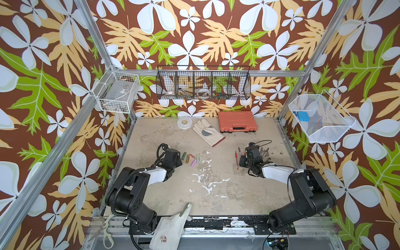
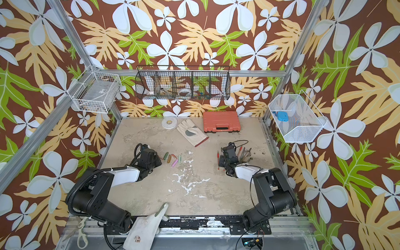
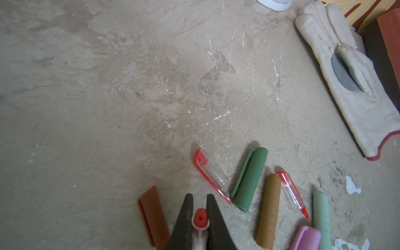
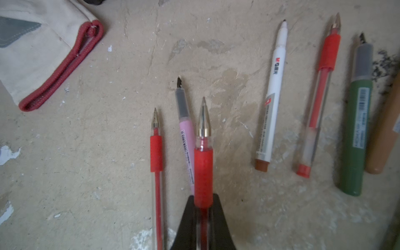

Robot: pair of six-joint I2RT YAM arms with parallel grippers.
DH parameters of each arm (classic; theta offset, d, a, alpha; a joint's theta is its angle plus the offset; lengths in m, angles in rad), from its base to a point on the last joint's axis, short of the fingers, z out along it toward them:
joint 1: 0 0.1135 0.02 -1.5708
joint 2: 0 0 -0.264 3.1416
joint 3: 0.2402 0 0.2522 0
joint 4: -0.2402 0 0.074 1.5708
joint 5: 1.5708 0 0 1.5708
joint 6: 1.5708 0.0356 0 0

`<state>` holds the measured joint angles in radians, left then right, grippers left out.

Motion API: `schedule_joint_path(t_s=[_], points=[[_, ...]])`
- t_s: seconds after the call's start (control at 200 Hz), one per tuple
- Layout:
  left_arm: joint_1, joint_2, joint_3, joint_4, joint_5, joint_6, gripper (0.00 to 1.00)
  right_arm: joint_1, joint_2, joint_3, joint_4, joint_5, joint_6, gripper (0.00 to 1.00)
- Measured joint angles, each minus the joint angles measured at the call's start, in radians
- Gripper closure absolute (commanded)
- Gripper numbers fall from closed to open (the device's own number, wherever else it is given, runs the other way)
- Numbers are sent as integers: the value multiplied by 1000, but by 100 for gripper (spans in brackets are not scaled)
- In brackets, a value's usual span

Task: Remove pen caps from pens
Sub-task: Place the pen at the middle-right of the table.

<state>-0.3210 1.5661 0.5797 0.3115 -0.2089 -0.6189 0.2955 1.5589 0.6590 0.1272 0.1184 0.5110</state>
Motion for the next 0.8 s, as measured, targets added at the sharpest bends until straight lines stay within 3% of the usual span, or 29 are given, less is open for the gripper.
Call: schedule_joint_path(t_s=[0.135, 0.46, 0.631, 0.801], points=[[0, 13, 8, 0, 3, 4, 78, 0, 18, 10, -1, -13, 0, 92], [0, 6, 10, -1, 8, 12, 65, 0, -17, -5, -1, -38, -1, 62], [0, -63, 0, -5, 19, 28, 48, 0, -75, -29, 1, -43, -12, 56], [0, -192, -70, 19, 34, 50, 41, 1, -220, -98, 37, -77, -23, 52]])
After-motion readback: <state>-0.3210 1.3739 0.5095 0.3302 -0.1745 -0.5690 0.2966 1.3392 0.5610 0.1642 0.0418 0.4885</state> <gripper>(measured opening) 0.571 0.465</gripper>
